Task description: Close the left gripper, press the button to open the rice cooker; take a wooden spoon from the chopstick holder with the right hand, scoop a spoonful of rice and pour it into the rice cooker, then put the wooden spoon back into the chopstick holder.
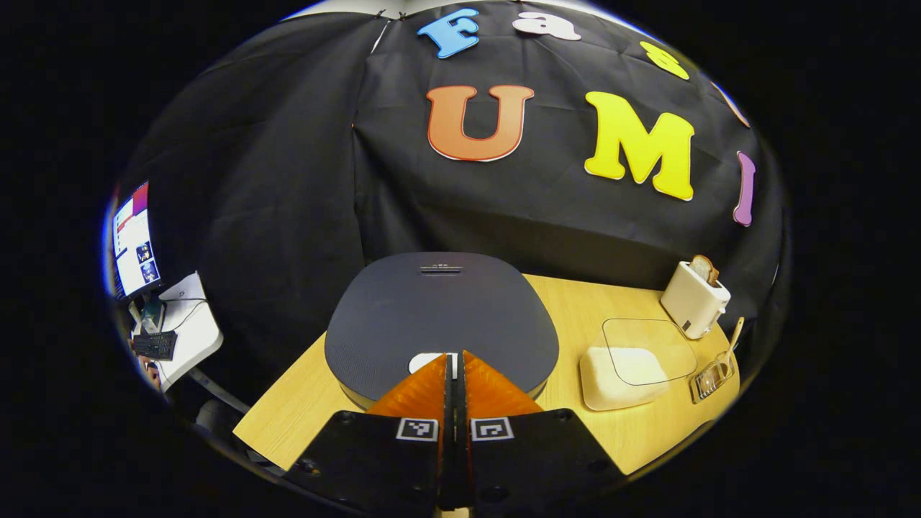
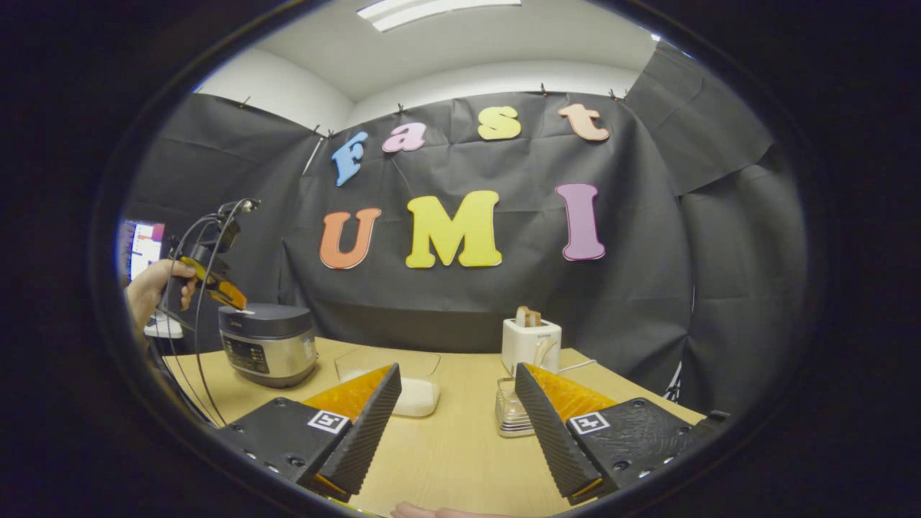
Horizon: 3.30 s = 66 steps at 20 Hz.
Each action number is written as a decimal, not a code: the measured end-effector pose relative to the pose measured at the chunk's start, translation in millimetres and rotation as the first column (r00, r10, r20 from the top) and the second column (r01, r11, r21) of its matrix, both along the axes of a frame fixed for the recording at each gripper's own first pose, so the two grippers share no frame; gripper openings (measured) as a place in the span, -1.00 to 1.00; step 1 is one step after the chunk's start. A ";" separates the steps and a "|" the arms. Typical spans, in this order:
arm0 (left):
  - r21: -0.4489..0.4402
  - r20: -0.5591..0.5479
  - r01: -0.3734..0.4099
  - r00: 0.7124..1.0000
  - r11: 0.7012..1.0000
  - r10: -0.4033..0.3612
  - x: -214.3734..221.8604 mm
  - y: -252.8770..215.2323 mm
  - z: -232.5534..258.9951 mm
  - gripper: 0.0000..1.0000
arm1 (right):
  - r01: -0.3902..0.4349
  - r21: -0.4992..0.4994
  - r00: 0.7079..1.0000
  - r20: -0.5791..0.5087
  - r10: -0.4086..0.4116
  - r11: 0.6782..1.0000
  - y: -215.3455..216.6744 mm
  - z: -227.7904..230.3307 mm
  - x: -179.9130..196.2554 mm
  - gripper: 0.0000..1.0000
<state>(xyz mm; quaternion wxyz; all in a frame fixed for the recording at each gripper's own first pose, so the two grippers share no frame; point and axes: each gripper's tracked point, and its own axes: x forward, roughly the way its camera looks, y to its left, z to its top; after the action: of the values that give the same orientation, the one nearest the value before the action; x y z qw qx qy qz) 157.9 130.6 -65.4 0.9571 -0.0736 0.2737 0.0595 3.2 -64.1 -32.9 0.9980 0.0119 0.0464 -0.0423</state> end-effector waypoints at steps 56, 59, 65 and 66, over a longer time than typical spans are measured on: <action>0.103 0.441 0.091 0.888 0.991 -0.127 -116.7 -104.6 48.0 0.95 | 0.162 -0.002 0.974 -0.163 -0.160 0.987 -100.0 -43.2 95.4 0.90; 0.116 0.418 0.103 0.897 0.988 -0.143 -113.3 -106.8 37.4 0.95 | 0.163 -0.006 0.966 -0.204 -0.160 0.987 -111.3 -47.7 126.9 0.94; 0.079 0.391 0.069 0.916 0.995 -0.095 -105.1 -89.3 24.6 0.95 | 0.156 -0.007 0.933 -0.327 -0.150 0.988 -137.0 -75.3 178.8 0.94; 0.076 0.392 0.053 0.917 0.996 -0.079 -104.7 -84.5 24.3 0.95 | 0.165 -0.003 0.921 -0.357 -0.155 0.986 -143.0 -83.2 188.8 0.94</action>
<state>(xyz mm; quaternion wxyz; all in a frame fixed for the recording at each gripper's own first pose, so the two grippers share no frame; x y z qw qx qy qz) 53.2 46.1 -41.1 0.9960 -0.0440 0.0758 0.0199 192.0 -207.1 -116.1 0.9660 0.0210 0.2258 -0.1245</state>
